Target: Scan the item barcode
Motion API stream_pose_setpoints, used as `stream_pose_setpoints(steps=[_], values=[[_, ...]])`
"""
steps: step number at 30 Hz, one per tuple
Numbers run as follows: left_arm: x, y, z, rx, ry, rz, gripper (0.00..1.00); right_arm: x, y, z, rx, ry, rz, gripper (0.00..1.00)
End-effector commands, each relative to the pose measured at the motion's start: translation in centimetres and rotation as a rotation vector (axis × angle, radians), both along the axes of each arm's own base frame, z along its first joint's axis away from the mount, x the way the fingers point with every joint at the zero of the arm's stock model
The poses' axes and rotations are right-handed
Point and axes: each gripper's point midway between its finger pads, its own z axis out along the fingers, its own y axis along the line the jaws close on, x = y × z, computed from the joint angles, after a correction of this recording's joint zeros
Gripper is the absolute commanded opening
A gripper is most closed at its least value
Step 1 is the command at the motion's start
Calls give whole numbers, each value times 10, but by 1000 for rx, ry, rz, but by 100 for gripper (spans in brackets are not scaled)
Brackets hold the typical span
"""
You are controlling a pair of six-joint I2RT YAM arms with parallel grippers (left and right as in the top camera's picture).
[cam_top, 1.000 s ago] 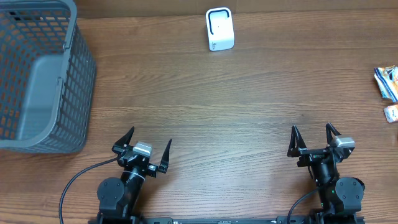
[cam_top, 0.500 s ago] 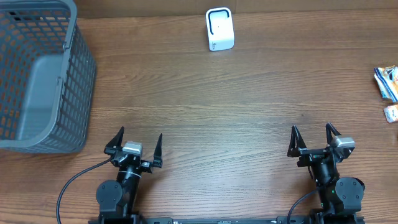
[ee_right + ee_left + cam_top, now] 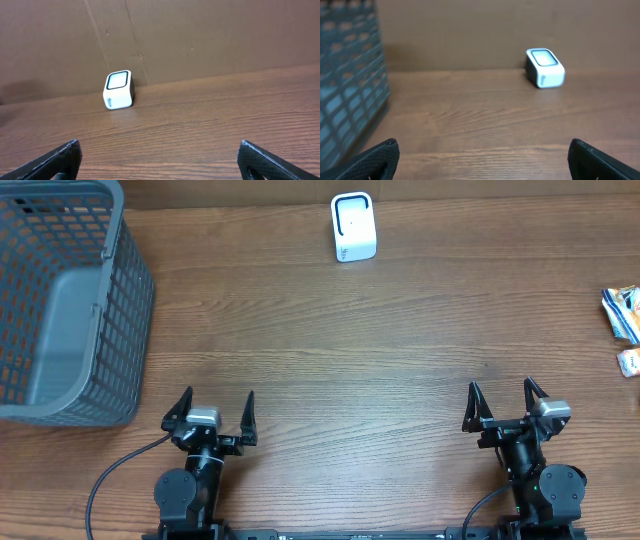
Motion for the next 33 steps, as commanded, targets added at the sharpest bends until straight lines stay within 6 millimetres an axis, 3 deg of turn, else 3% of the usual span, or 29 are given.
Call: stream_pose_setpoints(steps=[1, 8, 33], values=[[0, 22, -2, -153, -1, 137, 100, 0, -2, -2, -4, -5, -12, 100], [-1, 31, -1, -94, -6, 183, 100, 0, -2, -2, -4, -5, -11, 100], [0, 20, -1, 53, -2, 113, 100, 0, -2, -2, -4, -5, -11, 100]])
